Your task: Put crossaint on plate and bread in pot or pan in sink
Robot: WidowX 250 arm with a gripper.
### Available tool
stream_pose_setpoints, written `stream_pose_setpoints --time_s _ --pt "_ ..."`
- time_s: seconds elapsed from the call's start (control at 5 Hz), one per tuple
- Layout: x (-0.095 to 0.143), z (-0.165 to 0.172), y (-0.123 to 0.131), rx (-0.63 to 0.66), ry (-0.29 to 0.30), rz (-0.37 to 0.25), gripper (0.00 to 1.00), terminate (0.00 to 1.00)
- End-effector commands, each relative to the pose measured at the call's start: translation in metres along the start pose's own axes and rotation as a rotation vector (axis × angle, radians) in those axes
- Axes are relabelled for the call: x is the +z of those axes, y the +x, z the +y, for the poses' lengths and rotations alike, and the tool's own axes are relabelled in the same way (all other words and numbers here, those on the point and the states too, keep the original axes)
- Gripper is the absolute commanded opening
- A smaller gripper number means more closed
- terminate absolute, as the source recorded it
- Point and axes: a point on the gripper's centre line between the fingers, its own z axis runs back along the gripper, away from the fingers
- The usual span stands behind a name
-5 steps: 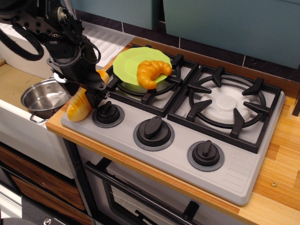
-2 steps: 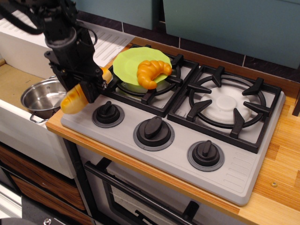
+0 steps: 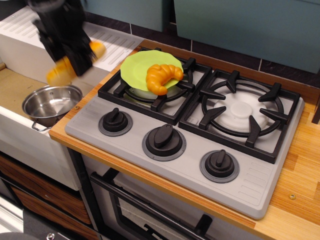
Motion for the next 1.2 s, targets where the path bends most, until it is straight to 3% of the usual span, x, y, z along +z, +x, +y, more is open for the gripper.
stream_pose_setpoints --time_s 0.0,1.0 --pt "-0.007 0.034 0.015 -0.016 0.016 -0.053 0.0 0.0" --pt "-0.082 0.054 -0.025 0.058 -0.06 -0.119 0.0 0.0"
